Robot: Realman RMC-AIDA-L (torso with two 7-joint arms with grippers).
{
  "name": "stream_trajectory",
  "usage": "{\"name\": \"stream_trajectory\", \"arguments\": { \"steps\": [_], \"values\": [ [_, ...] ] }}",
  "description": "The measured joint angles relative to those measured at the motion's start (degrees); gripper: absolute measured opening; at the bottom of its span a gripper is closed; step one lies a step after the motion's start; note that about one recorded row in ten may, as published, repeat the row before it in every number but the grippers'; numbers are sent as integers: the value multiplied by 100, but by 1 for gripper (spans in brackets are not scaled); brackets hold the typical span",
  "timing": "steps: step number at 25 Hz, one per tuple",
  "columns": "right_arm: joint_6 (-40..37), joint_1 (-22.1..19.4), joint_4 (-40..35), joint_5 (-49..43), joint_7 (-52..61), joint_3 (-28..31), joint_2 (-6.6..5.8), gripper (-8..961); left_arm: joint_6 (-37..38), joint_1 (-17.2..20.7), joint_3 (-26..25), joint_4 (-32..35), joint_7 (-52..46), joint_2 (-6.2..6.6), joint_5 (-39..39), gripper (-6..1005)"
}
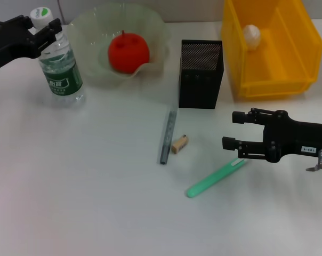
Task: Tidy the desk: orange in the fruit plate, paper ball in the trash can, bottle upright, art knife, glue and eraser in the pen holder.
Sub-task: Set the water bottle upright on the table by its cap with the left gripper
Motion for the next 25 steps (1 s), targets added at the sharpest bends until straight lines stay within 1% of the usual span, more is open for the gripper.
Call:
{"name": "stream_trajectory", "arguments": {
  "steps": [9,17,25],
  "values": [
    [23,2,9,0,0,0,0,774,-168,-63,4,-333,387,-12,-157,446],
    [32,21,9,0,0,0,0,774,-230,-78,40,-344,446,-29,-162,444],
    [53,44,8,0,0,-1,0,774,-248,-109,35,-394,446,-29,-162,480]
  ]
}}
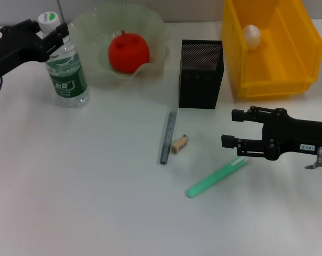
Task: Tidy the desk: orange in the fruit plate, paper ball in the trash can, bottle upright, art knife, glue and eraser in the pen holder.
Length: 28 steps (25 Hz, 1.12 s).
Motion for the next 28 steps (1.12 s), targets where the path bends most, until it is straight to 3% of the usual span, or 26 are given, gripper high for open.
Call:
{"name": "stream_trajectory", "arguments": {
  "steps": [11,13,16,19,23,26,28],
  "values": [
    [1,10,1,0,0,0,0,773,-3,-7,9,-3,-4,4,-3,530],
    [0,10,2,0,0,0,0,773,44,-4,-8,20,-18,8,-4,604],
    [6,9,-3,0,0,7,0,773,804,180,-44,372,-272,41,-482,715],
    [10,10,-9,26,0,9,0,773,1337,365,-39,709,-606,75,-748,760],
    [16,52,-12,151,0,9,3,773,2516,581,152,1089,-1293,289,-774,806],
    [-21,136,-53,256,181,0,-6,773,3292,617,493,918,-1442,480,-540,807],
    [-63,175,-96,264,304,-15,-18,773,3519,627,710,736,-1346,529,-287,807]
  ]
}}
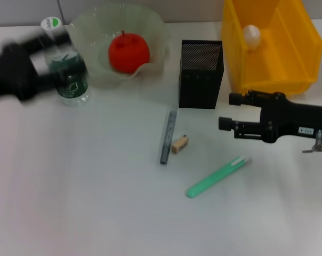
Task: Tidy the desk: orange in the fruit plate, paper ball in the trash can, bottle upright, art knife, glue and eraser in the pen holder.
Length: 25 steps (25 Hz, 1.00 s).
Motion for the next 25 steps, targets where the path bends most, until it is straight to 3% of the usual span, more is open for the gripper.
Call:
{"name": "stream_trajectory", "arguments": {
  "steps": [4,7,11,14,16,18,21,25],
  "values": [
    [-351,122,-592,-60,938,-149,-13,773,13,-11,208,-435,457,-62,766,807],
    [-531,189,-1337,-104,1938,-609,-60,773,-89,-40,194,-855,902,-116,1110,807],
    [-720,411,-2316,-312,3295,-1410,-283,773,-313,-37,207,-1266,1484,-175,1168,807],
    [-1020,814,-2655,-883,3972,-1597,-411,773,-491,-22,244,-1339,1626,-247,1230,807],
    [-1215,1151,-2732,-1402,4209,-1608,-432,773,-560,-22,268,-1344,1639,-268,1275,807],
    [-1351,1443,-2751,-1953,4287,-1608,-408,773,-580,-23,274,-1346,1644,-278,1303,807],
    [-1439,1807,-2758,-2884,4294,-1683,-269,773,-584,-23,252,-1348,1642,-281,1316,807],
    [-1399,1982,-2890,-3505,4119,-2099,-87,773,-571,-29,243,-1351,1590,-290,1314,807]
  ]
}}
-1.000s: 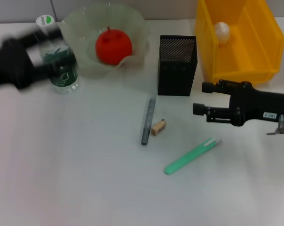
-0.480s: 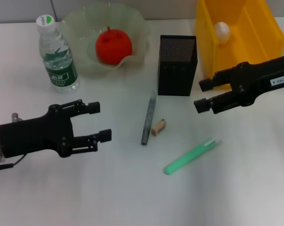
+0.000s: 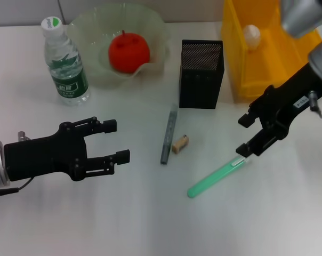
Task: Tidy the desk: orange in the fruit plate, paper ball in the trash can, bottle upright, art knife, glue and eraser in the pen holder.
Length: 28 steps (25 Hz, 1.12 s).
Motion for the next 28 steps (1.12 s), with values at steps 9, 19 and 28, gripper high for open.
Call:
{"name": "stream_trajectory", "arguments": {
  "steps": [9,19,28],
  "values": [
    [528,9,-150,-248,-694,-1183,170,773,-5,20,-97,-4,-41,-22,-38,807],
    [1126,18,208,-478,-956,-2197,262,613,-20,39,-299,-4,-95,-65,-42,807],
    [1534,-70,231,-452,-1068,-2695,291,518,-23,55,-346,-4,-98,-116,-42,807]
  ]
}}
